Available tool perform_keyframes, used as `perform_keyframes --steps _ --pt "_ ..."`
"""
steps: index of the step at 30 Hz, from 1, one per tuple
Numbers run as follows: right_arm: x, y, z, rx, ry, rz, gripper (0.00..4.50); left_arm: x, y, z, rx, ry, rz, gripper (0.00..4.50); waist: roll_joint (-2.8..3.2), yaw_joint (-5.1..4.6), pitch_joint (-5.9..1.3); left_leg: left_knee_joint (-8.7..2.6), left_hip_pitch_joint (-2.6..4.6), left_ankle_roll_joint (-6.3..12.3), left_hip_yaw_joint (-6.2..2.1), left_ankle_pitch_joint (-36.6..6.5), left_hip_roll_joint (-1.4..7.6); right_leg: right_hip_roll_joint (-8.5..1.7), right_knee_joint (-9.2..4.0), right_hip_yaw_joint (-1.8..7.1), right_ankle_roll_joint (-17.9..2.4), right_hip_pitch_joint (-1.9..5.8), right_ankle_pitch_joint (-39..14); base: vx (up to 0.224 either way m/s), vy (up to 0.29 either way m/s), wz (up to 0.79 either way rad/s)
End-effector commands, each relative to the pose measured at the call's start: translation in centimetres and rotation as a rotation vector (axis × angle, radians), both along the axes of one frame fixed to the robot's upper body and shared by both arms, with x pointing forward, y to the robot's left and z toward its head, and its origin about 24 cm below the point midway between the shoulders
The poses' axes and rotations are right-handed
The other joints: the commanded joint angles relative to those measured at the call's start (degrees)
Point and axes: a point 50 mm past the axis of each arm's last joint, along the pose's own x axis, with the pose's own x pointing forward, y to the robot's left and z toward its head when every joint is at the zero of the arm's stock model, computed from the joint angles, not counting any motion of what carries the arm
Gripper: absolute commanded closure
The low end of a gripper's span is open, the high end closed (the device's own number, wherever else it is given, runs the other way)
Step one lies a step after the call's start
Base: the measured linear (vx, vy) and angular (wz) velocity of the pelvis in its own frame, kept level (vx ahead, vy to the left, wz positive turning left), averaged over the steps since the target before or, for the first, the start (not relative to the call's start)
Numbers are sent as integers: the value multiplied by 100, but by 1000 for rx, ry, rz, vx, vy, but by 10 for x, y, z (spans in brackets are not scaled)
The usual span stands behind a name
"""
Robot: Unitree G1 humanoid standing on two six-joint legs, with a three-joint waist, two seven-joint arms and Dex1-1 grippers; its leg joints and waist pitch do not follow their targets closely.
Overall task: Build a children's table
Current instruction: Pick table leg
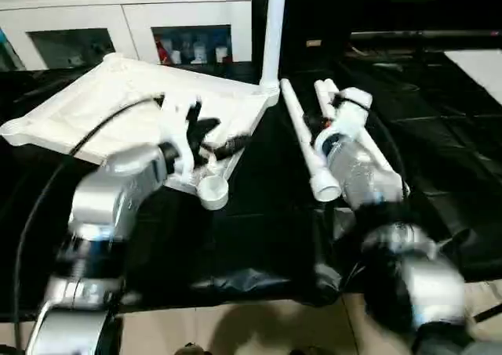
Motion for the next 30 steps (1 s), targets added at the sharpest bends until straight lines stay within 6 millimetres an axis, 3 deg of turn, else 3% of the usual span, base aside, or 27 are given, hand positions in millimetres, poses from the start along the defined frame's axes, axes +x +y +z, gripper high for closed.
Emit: perform_keyframes --steps 1,2,3,4,7,8,9,10,12,13,15,17,19,20,21,22,23,25,26,29,30 --pt "-1 7 4 -48 -32 34 403 1 -1 0 20 23 -25 0 132 1 -515 -296 0 190 78 -562 -113 -316 -398 241 -1204 458 -178 0 0 0" --pt "0 7 5 -97 -60 46 390 1 0 -3 44 32 -29 0 118 -7 -514 -291 -7 187 81 -595 -117 -322 -406 247 -1208 471 -254 0 0 0" --pt "2 7 7 -116 -76 54 380 2 1 -4 59 33 -27 0 191 -8 -521 -280 -3 158 72 -615 -117 -330 -391 244 -1216 467 -320 0 0 0" --pt "5 5 9 -143 -80 64 380 1 3 -6 88 47 -30 0 167 -28 -498 -278 -18 173 89 -679 -127 -316 -425 246 -1166 465 -505 0 0 0" --pt "11 1 9 -203 1 98 341 -4 3 -10 172 55 -105 0 232 -50 -487 -268 -21 206 81 -650 -141 -310 -456 235 -1021 457 -900 0 0 0" --pt "13 0 8 -222 20 110 341 -6 3 -11 192 60 -127 0 288 -57 -499 -269 -12 195 64 -657 -129 -317 -440 228 -1035 451 -930 0 0 0" --pt "13 -1 8 -230 30 115 335 -7 3 -11 203 61 -140 0 273 -74 -504 -266 -20 200 68 -626 -134 -301 -441 228 -1052 456 -845 0 0 0" --pt "17 -5 9 -268 81 132 327 -11 3 -15 251 77 -193 0 212 -77 -501 -277 -50 212 57 -578 -126 -311 -409 225 -1110 476 -722 0 0 0" --pt "17 -5 9 -270 85 134 305 -11 3 -15 254 77 -194 0 242 -97 -493 -261 -43 235 72 -582 -122 -316 -421 226 -1157 456 -638 0 0 0" --pt "18 -7 9 -312 148 174 299 -12 5 -15 294 82 -209 0 154 -81 -524 -267 -53 238 55 -497 -128 -313 -368 224 -1229 489 -579 0 0 0" --pt "18 -8 8 -331 175 192 295 -13 8 -15 316 84 -203 0 186 -95 -500 -263 -59 276 73 -489 -123 -326 -403 228 -1201 472 -584 0 0 0" --pt "18 -11 5 -367 214 201 258 -14 17 -16 352 92 -179 0 127 -89 -522 -259 -69 308 72 -362 -109 -335 -383 228 -1233 479 -449 0 0 0" --pt "17 -12 3 -362 236 206 244 -15 23 -17 368 99 -166 0 123 -87 -519 -254 -66 308 71 -363 -106 -347 -364 227 -1234 468 -506 0 0 0" --pt "17 -14 0 -371 255 209 231 -16 27 -19 374 107 -157 0 56 -93 -503 -267 -74 323 83 -385 -104 -340 -388 228 -1212 467 -569 0 0 0" --pt "16 -14 -1 -375 263 211 231 -17 29 -19 376 111 -153 0 92 -78 -511 -262 -61 313 77 -384 -100 -350 -368 229 -1218 459 -615 0 0 0" --pt "15 -15 -4 -382 276 219 214 -18 33 -20 378 119 -143 0 26 -71 -499 -268 -65 306 93 -369 -96 -344 -389 235 -1200 448 -658 0 0 0" --pt "15 -15 -4 -382 276 219 214 -18 33 -20 378 119 -143 0 54 -57 -508 -266 -62 295 82 -349 -89 -354 -358 239 -1211 455 -636 0 0 0" --pt "13 -17 -10 -410 313 227 183 -23 39 -22 377 133 -125 0 -59 -40 -492 -288 -59 287 97 -366 -74 -354 -373 241 -1197 440 -674 0 0 0" --pt "12 -17 -12 -420 330 230 183 -26 40 -23 373 140 -122 0 -25 -25 -501 -283 -57 268 85 -338 -70 -367 -343 243 -1203 446 -652 0 0 0" --pt "10 -16 -16 -425 356 249 162 -30 42 -26 372 152 -120 0 -55 -14 -480 -297 -35 218 96 -420 -59 -358 -361 248 -1184 412 -704 0 0 0" --pt "9 -16 -17 -420 367 255 150 -32 43 -27 371 157 -119 0 -123 1 -479 -303 -38 202 97 -424 -57 -361 -342 260 -1166 421 -713 0 0 0"
